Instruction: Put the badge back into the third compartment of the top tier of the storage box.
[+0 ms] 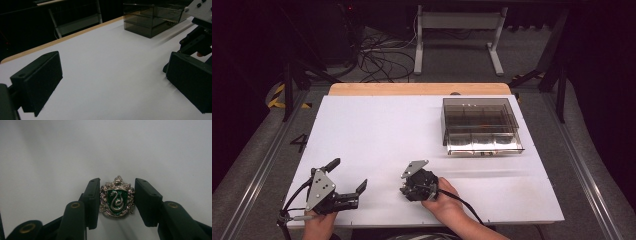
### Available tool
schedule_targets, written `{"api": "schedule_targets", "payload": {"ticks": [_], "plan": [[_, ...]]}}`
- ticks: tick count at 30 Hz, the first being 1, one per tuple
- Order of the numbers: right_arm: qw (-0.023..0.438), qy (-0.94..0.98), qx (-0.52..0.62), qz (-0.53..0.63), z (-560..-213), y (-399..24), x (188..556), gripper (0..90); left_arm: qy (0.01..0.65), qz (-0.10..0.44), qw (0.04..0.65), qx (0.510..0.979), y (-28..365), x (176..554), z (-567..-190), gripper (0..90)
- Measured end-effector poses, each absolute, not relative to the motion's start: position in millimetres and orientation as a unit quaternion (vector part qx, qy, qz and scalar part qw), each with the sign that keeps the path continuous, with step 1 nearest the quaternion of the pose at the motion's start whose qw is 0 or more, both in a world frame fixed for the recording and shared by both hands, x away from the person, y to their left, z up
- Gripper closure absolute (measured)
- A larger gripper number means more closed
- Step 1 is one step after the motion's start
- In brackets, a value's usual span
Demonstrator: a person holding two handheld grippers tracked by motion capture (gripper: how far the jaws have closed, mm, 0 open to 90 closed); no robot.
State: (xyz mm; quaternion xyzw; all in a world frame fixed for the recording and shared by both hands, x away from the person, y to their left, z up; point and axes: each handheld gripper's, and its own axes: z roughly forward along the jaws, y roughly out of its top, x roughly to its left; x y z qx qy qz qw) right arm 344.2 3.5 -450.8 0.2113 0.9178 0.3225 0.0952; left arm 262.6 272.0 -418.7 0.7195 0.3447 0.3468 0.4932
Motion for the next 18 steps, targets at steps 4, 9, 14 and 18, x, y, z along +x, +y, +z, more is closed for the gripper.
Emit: {"api": "schedule_targets", "payload": {"ticks": [4, 9, 14, 18], "plan": [[0.096, 0.918, 0.207, 0.323, -450.4, 3.2, 343.5, 57.6, 0.345, 0.347, 0.493, 0.719, 272.5, 262.5, -418.6, 1.3], [0.101, 0.917, 0.198, 0.331, -445.3, 0.8, 343.1, 57.7, 0.346, 0.348, 0.494, 0.718, 272.2, 262.7, -418.8, 1.3], [0.105, 0.912, 0.195, 0.346, -436.7, -3.7, 342.8, 57.6, 0.346, 0.348, 0.493, 0.718, 272.1, 262.9, -418.9, 1.3], [0.107, 0.908, 0.192, 0.358, -430.5, -8.1, 343.0, 57.6, 0.346, 0.348, 0.492, 0.719, 272.1, 262.7, -418.7, 1.3]]}}
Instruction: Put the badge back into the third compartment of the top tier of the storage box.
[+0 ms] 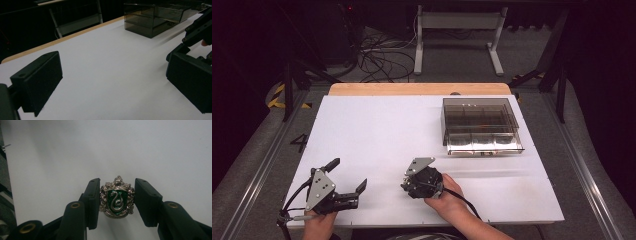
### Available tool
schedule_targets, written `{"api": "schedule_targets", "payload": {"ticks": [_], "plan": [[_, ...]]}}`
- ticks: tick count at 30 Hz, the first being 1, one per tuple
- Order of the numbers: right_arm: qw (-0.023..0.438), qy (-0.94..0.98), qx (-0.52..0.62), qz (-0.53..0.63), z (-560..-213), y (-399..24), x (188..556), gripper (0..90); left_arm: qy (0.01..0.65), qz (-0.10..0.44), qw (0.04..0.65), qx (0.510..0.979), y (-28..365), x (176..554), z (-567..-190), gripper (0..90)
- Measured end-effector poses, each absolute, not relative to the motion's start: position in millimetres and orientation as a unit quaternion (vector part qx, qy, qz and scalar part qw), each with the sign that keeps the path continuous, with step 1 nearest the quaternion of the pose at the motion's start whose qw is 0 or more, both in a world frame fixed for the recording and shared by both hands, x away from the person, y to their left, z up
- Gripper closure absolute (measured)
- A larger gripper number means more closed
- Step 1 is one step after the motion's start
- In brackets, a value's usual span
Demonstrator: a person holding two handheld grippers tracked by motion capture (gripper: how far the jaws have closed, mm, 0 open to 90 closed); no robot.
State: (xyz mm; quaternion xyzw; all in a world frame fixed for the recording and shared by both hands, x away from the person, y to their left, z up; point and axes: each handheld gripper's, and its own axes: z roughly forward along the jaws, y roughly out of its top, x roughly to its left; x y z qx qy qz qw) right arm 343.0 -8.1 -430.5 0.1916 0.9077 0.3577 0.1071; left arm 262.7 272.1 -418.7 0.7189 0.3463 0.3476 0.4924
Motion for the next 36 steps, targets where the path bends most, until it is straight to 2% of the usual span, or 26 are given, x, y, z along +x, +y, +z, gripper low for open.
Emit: {"api": "schedule_targets", "payload": {"ticks": [36], "plan": [[0.138, 0.898, 0.190, 0.372, -396.9, -36.7, 348.6, 57.6, 0.347, 0.348, 0.491, 0.720, 272.3, 263.6, -419.1, 1.3]]}}
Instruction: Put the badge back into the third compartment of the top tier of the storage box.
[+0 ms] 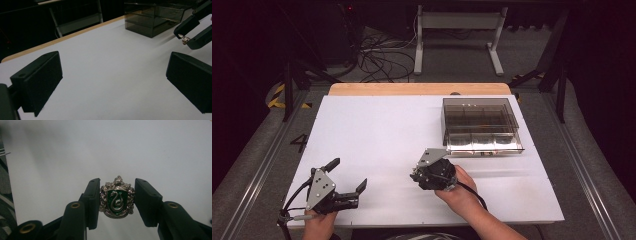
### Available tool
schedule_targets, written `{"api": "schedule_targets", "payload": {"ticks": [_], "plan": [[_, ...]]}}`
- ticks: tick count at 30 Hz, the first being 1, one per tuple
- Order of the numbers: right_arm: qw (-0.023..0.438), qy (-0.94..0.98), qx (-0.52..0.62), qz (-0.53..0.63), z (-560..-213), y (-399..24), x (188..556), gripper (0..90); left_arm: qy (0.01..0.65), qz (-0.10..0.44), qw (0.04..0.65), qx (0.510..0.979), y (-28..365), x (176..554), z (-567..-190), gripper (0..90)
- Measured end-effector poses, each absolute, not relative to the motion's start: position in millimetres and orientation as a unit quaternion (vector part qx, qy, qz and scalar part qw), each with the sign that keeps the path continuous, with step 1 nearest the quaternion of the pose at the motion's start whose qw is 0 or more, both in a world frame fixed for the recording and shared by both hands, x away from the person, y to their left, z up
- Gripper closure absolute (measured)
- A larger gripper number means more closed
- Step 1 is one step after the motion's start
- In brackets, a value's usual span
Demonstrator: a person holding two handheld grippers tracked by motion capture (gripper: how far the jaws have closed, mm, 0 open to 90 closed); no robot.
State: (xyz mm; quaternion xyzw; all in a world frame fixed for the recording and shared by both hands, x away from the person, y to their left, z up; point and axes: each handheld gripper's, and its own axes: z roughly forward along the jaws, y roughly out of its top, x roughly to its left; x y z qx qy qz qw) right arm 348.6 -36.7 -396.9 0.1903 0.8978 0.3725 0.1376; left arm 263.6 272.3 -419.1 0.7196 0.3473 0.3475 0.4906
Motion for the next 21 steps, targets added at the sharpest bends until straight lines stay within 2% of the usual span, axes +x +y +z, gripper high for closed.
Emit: {"api": "schedule_targets", "payload": {"ticks": [21], "plan": [[0.171, 0.883, 0.224, 0.376, -366.8, -77.5, 357.7, 57.6, 0.348, 0.346, 0.490, 0.720, 272.5, 263.9, -419.0, 1.3]]}}
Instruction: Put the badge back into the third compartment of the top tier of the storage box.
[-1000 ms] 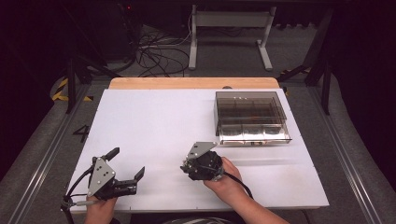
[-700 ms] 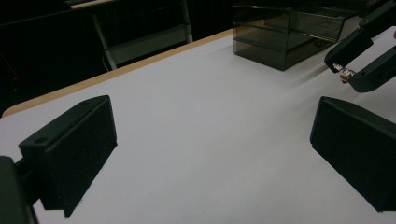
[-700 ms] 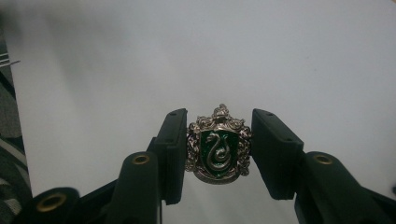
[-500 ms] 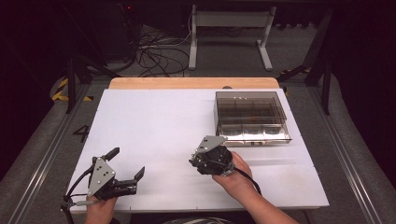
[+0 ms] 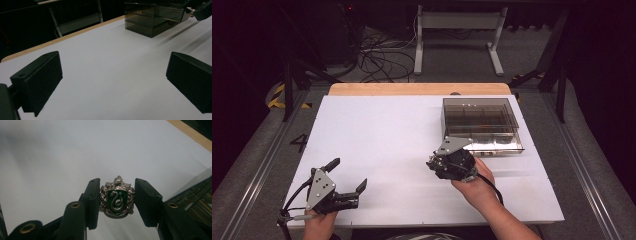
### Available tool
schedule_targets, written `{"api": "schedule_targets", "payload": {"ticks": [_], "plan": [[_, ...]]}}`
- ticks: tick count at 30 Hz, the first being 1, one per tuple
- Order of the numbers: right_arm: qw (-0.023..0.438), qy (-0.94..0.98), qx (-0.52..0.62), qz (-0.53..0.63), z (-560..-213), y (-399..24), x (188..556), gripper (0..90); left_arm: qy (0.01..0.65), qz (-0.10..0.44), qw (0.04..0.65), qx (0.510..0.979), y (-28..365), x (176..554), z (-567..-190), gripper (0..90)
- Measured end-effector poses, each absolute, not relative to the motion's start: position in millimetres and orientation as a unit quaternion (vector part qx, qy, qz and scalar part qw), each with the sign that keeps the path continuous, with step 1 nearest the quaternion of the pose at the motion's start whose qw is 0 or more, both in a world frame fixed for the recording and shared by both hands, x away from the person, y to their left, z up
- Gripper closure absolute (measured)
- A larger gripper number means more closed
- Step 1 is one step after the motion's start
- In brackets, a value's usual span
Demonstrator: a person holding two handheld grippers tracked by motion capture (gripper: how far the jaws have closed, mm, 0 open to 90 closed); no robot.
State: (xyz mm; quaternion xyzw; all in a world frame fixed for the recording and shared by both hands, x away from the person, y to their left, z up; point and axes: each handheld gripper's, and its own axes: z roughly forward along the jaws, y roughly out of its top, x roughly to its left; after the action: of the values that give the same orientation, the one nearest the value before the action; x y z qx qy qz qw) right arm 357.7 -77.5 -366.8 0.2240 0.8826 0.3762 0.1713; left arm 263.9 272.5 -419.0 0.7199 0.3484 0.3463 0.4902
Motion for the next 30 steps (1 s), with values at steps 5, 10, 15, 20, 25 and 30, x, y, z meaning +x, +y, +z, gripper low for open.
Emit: {"api": "schedule_targets", "payload": {"ticks": [5, 10, 15, 20, 25, 30], "plan": [[0.177, 0.879, 0.230, 0.377, -361.7, -85.6, 359.3, 57.7, 0.348, 0.347, 0.490, 0.720, 271.8, 263.6, -419.2, 1.3], [0.182, 0.877, 0.235, 0.378, -357.8, -92.3, 361.1, 57.7, 0.349, 0.346, 0.491, 0.720, 271.9, 264.2, -419.4, 1.3], [0.188, 0.874, 0.240, 0.379, -353.2, -99.0, 362.8, 57.6, 0.348, 0.347, 0.490, 0.720, 271.6, 264.0, -419.3, 1.3], [0.193, 0.872, 0.244, 0.379, -349.1, -104.1, 364.6, 57.6, 0.349, 0.346, 0.490, 0.720, 271.9, 263.8, -419.2, 1.3], [0.197, 0.870, 0.248, 0.378, -345.7, -108.8, 366.2, 57.6, 0.349, 0.346, 0.490, 0.720, 271.7, 263.7, -419.3, 1.3], [0.200, 0.868, 0.254, 0.376, -343.2, -114.7, 368.1, 57.6, 0.349, 0.347, 0.491, 0.719, 271.8, 264.2, -419.4, 1.3]]}}
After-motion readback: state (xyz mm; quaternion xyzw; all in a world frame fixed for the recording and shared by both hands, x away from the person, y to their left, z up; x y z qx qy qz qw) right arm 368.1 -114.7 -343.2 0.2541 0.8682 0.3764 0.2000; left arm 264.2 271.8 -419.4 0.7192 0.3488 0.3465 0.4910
